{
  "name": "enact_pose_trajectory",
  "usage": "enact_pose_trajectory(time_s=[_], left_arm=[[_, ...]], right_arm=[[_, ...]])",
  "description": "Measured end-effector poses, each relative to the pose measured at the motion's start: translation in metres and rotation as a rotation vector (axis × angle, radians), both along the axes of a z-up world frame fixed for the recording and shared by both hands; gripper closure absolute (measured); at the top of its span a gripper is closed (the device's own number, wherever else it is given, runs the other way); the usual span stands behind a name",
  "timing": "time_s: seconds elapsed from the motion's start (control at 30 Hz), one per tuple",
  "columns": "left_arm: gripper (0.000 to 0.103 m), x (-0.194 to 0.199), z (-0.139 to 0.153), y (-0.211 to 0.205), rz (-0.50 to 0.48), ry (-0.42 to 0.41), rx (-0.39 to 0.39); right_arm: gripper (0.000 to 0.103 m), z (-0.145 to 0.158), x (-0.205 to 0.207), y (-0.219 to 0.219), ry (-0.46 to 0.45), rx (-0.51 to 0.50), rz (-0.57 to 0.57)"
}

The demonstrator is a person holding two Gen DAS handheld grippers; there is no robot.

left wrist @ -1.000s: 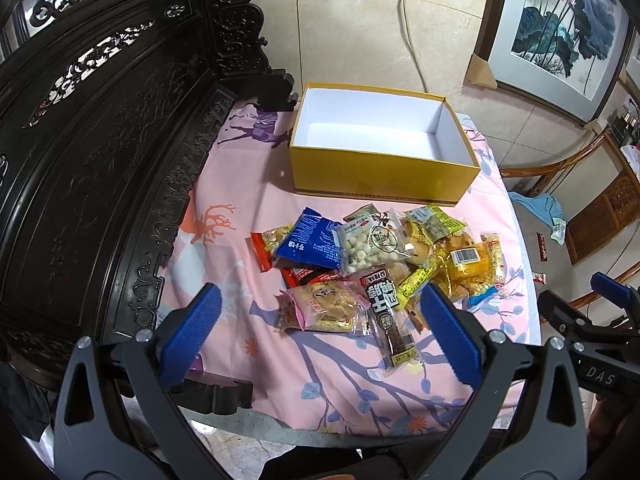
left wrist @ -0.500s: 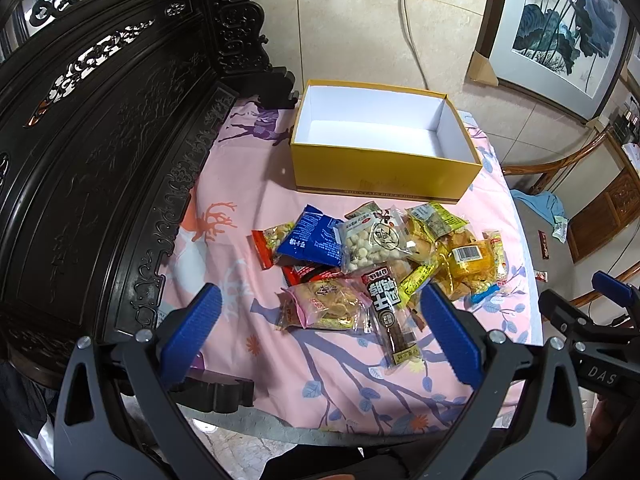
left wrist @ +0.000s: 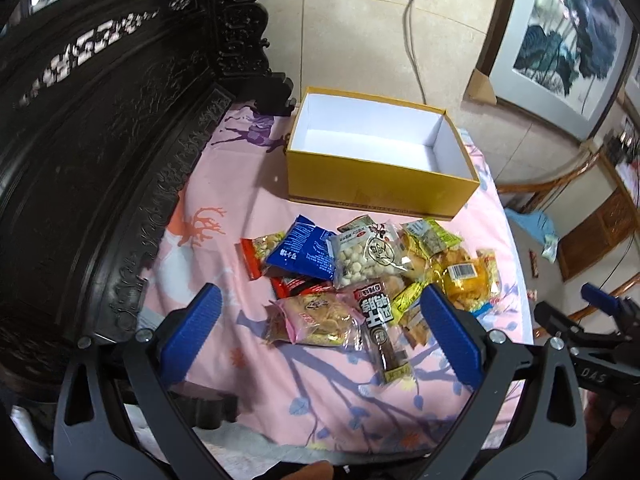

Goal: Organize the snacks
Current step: 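Grasp the brown chocolate stick with the left tool while the right tool grasps the yellow bread pack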

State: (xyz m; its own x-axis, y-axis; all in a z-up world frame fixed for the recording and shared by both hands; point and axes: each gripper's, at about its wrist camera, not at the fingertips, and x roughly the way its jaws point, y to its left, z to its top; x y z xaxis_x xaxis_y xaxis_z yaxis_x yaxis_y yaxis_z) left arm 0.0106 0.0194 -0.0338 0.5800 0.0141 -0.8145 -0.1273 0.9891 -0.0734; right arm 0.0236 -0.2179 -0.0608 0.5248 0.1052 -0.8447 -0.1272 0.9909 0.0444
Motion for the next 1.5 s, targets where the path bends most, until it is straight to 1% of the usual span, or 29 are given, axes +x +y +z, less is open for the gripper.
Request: enact_pose_trajectory(time_s=[0.03,0.1,0.13,0.2,0.27,0.3,0.33,0.4,0.43,0.47,0.53,0.67,0.83,0.9,0.97,1.0,1.03,1.1,1.13,1.17,1.2,1.23,1.27,1.3,1.4,1.5], left_arm=[[0.002,0.001,-0.005,0.003,0.008,0.001,-0.009],[0.002,0.002,-0.017,0.007,0.02,0.017,-0.029],[0.002,0.001,-0.024,0.009,0.027,0.015,-0.037],[0.002,-0.001,-0.033,0.011,0.035,0.005,-0.054],[0.002,-0.003,-0.045,0.012,0.042,0.005,-0.072],[0.002,-0.003,-0.052,0.012,0.045,0.013,-0.086],[0.002,-0.003,-0.059,0.012,0.043,0.022,-0.097],[0.002,-0.004,-0.072,0.01,0.043,0.042,-0.096],[0.002,-0.005,-0.076,0.008,0.038,0.047,-0.094],[0.002,-0.007,-0.08,0.007,0.033,0.049,-0.089],[0.002,-0.009,-0.09,0.001,0.026,0.057,-0.068],[0.002,-0.014,-0.104,-0.008,0.035,0.081,-0.042],[0.002,-0.016,-0.12,-0.017,0.074,0.117,-0.068],[0.002,-0.016,-0.126,-0.022,0.093,0.128,-0.071],[0.002,-0.015,-0.129,-0.026,0.107,0.135,-0.073],[0.002,-0.015,-0.131,-0.029,0.114,0.138,-0.072],[0.002,-0.015,-0.133,-0.032,0.121,0.141,-0.071],[0.002,-0.014,-0.138,-0.036,0.135,0.148,-0.074],[0.002,-0.014,-0.14,-0.038,0.139,0.154,-0.078],[0.002,-0.013,-0.143,-0.04,0.142,0.161,-0.082],[0.002,-0.011,-0.147,-0.045,0.144,0.168,-0.087],[0.002,-0.009,-0.149,-0.048,0.142,0.169,-0.091],[0.002,-0.007,-0.152,-0.05,0.14,0.17,-0.092],[0.002,-0.003,-0.157,-0.056,0.135,0.177,-0.093],[0.002,0.009,-0.168,-0.069,0.129,0.186,-0.096],[0.002,0.022,-0.182,-0.08,0.16,0.212,-0.096]], right_arm=[[0.001,-0.006,0.003,-0.003,-0.001,0.006,0.009],[0.001,-0.024,0.009,-0.01,0.025,0.003,0.029],[0.001,-0.033,0.013,-0.013,0.034,0.012,0.051],[0.001,-0.046,0.019,-0.015,0.02,0.008,0.109],[0.001,-0.058,0.026,-0.014,-0.012,-0.021,0.202],[0.001,-0.064,0.031,-0.013,-0.033,-0.043,0.265],[0.001,-0.07,0.036,-0.011,-0.063,-0.067,0.363],[0.002,-0.078,0.045,-0.008,-0.091,-0.11,0.485],[0.006,-0.084,0.054,-0.005,-0.096,-0.141,0.569],[0.008,-0.088,0.059,-0.003,-0.093,-0.152,0.618],[0.022,-0.102,0.077,0.001,-0.063,-0.196,0.73],[0.023,-0.125,0.097,0.005,-0.028,-0.247,0.879],[0.024,-0.138,0.109,0.012,0.013,-0.251,1.048],[0.029,-0.144,0.112,0.017,0.044,-0.254,1.139],[0.038,-0.149,0.114,0.022,0.068,-0.262,1.203],[0.042,-0.153,0.113,0.024,0.076,-0.264,1.232],[0.048,-0.156,0.114,0.026,0.081,-0.273,1.255],[0.05,-0.16,0.117,0.027,0.104,-0.259,1.275],[0.052,-0.161,0.117,0.027,0.11,-0.246,1.279],[0.059,-0.162,0.118,0.027,0.122,-0.23,1.277],[0.06,-0.161,0.118,0.025,0.123,-0.222,1.268],[0.065,-0.16,0.118,0.024,0.126,-0.2,1.248],[0.067,-0.158,0.121,0.023,0.135,-0.184,1.226],[0.067,-0.156,0.122,0.021,0.142,-0.157,1.191],[0.068,-0.146,0.128,0.011,0.173,-0.032,1.067],[0.068,-0.137,0.123,-0.002,0.165,0.056,0.939]])
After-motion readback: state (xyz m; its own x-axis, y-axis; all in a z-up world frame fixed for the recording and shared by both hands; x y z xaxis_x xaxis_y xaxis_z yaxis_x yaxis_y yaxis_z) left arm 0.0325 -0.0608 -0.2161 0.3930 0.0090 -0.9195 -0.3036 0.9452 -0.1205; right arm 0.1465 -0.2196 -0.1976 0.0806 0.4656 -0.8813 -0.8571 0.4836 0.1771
